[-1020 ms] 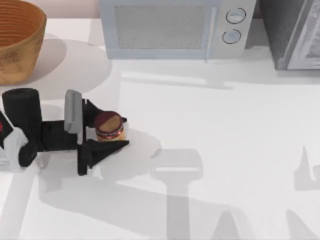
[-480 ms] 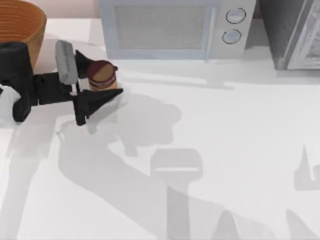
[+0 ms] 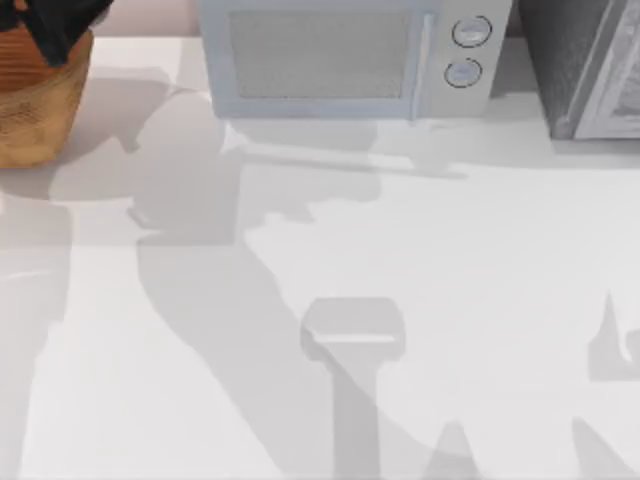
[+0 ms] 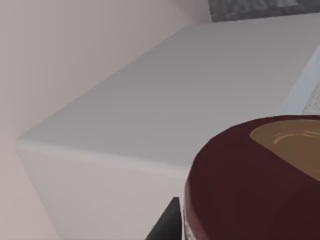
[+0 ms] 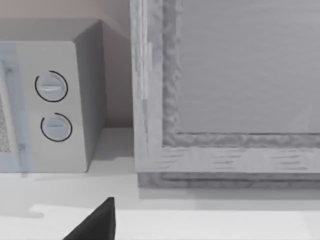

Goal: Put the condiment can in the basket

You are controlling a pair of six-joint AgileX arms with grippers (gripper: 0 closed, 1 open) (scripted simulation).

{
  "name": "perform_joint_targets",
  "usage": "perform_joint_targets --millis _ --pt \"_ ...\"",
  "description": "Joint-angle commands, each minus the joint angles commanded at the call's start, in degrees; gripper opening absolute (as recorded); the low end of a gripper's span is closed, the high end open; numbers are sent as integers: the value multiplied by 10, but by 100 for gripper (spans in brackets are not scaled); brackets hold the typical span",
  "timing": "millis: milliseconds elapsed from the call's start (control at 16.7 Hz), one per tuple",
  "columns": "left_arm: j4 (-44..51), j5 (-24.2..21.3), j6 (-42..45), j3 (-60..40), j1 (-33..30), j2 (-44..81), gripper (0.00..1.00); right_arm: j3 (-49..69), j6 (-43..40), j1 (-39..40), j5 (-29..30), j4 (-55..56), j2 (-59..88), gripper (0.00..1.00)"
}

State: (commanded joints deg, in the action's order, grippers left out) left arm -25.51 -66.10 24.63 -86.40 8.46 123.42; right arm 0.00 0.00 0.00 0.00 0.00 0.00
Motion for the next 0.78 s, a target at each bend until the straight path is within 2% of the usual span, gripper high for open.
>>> perform_joint_targets --millis 180,420,600,780 --pt "99 -15 -9 -57 73 1 0 0 0 0 0 0 0 100" --pt "214 -58 -8 -98 160 2 0 0 0 0 0 0 0 100" --pt "265 -87 1 -123 199 -2 0 0 0 0 0 0 0 100" --pt "284 -99 7 -139 211 -5 0 0 0 0 0 0 0 100"
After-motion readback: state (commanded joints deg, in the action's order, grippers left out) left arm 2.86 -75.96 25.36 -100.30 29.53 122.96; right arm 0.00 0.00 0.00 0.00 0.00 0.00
